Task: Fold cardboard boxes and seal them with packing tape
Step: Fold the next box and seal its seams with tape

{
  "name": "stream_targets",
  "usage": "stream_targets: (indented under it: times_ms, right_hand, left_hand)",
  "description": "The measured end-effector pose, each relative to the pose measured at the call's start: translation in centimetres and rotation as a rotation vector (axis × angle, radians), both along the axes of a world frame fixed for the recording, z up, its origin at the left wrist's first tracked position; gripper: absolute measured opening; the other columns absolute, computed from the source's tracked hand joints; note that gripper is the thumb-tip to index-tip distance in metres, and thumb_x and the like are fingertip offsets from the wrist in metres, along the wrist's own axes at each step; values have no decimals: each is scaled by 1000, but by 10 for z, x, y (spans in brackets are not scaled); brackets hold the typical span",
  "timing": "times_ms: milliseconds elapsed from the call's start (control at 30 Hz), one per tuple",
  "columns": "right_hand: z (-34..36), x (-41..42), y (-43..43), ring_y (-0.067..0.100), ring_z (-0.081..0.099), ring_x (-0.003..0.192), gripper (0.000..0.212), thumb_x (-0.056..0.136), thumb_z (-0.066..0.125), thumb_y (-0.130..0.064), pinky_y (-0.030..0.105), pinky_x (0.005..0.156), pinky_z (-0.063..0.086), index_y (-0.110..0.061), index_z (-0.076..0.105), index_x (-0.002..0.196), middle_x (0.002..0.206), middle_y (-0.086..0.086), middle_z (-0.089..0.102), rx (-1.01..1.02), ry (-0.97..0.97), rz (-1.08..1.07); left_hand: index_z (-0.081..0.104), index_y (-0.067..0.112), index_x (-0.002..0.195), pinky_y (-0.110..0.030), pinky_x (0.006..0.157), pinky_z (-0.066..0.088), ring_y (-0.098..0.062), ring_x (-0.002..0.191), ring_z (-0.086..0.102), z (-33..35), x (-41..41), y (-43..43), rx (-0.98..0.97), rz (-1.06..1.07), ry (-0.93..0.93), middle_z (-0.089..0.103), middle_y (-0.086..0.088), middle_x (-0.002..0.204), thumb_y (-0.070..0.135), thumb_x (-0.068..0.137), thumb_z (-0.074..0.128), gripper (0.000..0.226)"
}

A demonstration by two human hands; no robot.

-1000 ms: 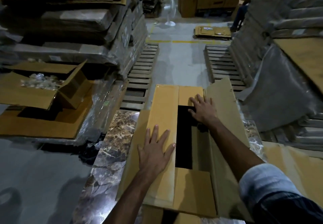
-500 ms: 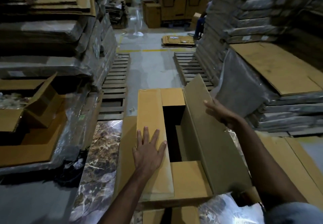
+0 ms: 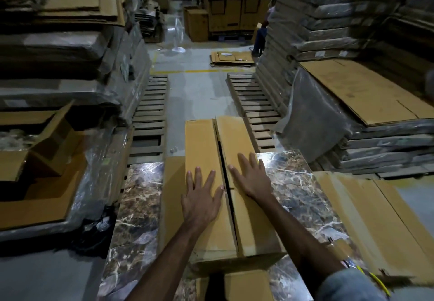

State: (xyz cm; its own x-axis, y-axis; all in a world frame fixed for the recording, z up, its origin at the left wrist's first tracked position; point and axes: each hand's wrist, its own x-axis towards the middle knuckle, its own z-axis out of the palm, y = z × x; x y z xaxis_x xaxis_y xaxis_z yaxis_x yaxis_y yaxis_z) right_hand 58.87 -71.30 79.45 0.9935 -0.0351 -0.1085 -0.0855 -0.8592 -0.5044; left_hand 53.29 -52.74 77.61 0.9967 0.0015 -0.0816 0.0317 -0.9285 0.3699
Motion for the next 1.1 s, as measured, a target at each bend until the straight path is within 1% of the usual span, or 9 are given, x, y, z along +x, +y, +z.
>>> stream_targets:
  times_ms: [67, 167, 267, 333, 400, 633, 867, 1000, 1100]
  right_hand:
    - [-6, -5, 4, 39, 6, 157, 79, 95, 22, -82, 65, 113, 33, -42, 14, 162, 174, 0, 3, -156, -31, 19]
    - [-8, -5, 9, 40, 9, 156, 77, 96, 21, -80, 64, 110, 39, -42, 11, 163, 174, -1, 1, -234, -32, 14]
    - [-7, -6, 12, 41, 11, 155, 77, 97, 19, -78, 63, 107, 42, -41, 5, 163, 173, -1, -4, -309, -11, 10]
    - [-10, -4, 12, 43, 14, 153, 78, 96, 17, -78, 63, 105, 44, -41, 2, 163, 173, 0, -5, -340, -15, 9]
    - [-12, -3, 12, 45, 19, 151, 78, 96, 16, -79, 62, 102, 47, -41, 0, 163, 173, 1, -5, -350, 4, 13]
    - [-14, -12, 19, 47, 21, 149, 74, 99, 17, -76, 66, 107, 36, -43, 0, 163, 173, 1, -8, -314, 44, -79]
    - [-16, -35, 15, 49, 23, 148, 73, 100, 17, -72, 65, 110, 36, -40, 1, 164, 173, 2, -8, -304, 43, -81]
    - [-9, -36, 1, 49, 18, 151, 74, 102, 28, -70, 65, 113, 32, -35, 10, 164, 173, 4, -4, -171, 35, -8]
    - [-4, -38, -30, 39, 20, 155, 74, 103, 43, -62, 55, 121, 25, -26, 21, 164, 173, 5, 6, 107, -3, 22]
  left_hand:
    - [4, 46, 164, -62, 116, 30, -26, 159, -17, 0, -1, 0, -4, 7, -5, -13, 4, 174, 71, 103, 19, 67]
    - [3, 47, 163, -64, 118, 26, -26, 158, -20, 0, -2, 1, -12, 5, 15, -15, 3, 174, 74, 101, 20, 70]
    - [-2, 50, 162, -67, 122, 5, -31, 157, -25, -1, -2, 3, 51, -36, 31, -23, 2, 171, 85, 93, 16, 79]
    - [-6, 53, 160, -70, 119, -12, -32, 157, -24, -1, 0, 2, 136, -115, 13, -25, 4, 168, 90, 89, 10, 82]
    - [-8, 54, 159, -72, 115, -18, -28, 158, -22, -2, 2, 1, 181, -224, -3, -22, 4, 170, 90, 90, 8, 80]
    - [-2, 53, 161, -70, 119, -14, -25, 159, -19, -6, 4, 3, 158, -315, -18, -16, 9, 173, 87, 92, 13, 78]
    - [-6, 54, 160, -68, 120, -8, -25, 160, -16, -9, -9, 8, 163, -362, -41, -15, 10, 172, 87, 93, 14, 77]
    - [-3, 55, 160, -67, 122, -7, -22, 160, -14, -4, -13, 7, 148, -348, -38, -14, 12, 172, 85, 94, 14, 75]
    - [6, 50, 162, -65, 124, -3, -21, 160, -10, -1, -17, -2, 121, -273, -1, -9, 11, 174, 79, 97, 24, 73]
